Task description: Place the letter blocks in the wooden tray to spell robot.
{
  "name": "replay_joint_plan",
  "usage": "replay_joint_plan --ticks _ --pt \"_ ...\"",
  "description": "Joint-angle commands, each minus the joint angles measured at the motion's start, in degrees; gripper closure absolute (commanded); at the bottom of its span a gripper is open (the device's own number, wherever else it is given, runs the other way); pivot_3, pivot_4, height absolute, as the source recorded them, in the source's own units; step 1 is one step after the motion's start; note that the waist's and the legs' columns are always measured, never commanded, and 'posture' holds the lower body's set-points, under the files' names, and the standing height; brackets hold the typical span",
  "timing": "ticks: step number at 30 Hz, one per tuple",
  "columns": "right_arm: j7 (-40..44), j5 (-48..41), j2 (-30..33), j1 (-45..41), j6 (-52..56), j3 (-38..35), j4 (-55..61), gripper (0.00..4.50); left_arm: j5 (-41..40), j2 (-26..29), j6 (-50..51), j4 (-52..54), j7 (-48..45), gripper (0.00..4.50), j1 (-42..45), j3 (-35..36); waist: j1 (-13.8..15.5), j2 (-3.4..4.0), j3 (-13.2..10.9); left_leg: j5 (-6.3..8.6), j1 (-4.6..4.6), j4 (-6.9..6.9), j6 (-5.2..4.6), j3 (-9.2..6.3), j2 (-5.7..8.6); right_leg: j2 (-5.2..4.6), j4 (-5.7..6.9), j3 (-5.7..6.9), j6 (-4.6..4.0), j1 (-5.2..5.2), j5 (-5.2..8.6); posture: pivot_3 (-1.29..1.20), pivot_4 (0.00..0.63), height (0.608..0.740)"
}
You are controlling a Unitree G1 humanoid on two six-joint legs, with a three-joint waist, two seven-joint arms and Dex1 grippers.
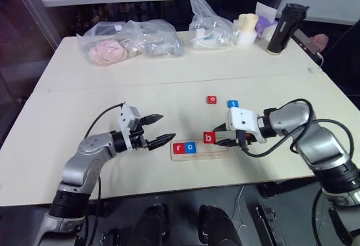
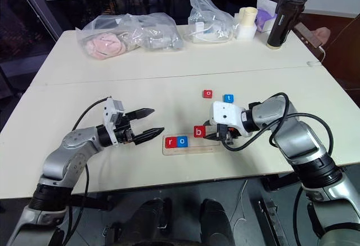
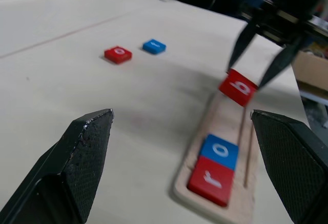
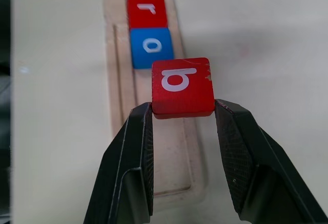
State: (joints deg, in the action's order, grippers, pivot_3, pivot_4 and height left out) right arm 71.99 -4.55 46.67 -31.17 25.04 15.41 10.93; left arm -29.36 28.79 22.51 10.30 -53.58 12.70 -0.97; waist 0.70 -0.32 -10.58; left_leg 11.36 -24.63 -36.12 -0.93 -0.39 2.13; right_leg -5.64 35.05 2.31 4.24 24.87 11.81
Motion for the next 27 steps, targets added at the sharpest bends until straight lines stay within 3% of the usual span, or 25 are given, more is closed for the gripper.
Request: replay_joint_plan --ticks 1,12,27 --pt "-0.38 0.67 -1.29 -1.52 -1.71 1.41 -0.42 3.35 -2.45 2.46 0.56 5.22 -2.83 0.00 -1.88 1.29 -0.01 -0.02 -0.01 0.02 0.00 0.00 0.04 0.00 0.00 0.00 0.00 0.00 0.00 0.01 0.00 0.00 0.150 0.738" --pt "-0.87 1.97 -4.18 -1.99 -2.71 4.83 -3.96 3.35 -2.55 10.25 -3.33 7.64 -13.08 0.00 -4.61 0.88 -0.02 -0.07 -0.05 0.05 -0.02 0.01 0.09 0.00 0.00 -0.02 -0.02 0.00 -0.01 0.04 0.01 0.00 0.150 0.738" --pt "-0.30 3.07 -3.20 -1.21 -4.02 5.29 -5.65 3.35 -2.13 9.23 -6.63 4.74 -13.00 0.00 -2.75 0.76 0.03 -0.07 -0.05 0.06 -0.02 0.05 0.09 0.01 -0.01 -0.04 -0.05 -0.01 0.13 0.05 0.09 0.00 0.150 0.738"
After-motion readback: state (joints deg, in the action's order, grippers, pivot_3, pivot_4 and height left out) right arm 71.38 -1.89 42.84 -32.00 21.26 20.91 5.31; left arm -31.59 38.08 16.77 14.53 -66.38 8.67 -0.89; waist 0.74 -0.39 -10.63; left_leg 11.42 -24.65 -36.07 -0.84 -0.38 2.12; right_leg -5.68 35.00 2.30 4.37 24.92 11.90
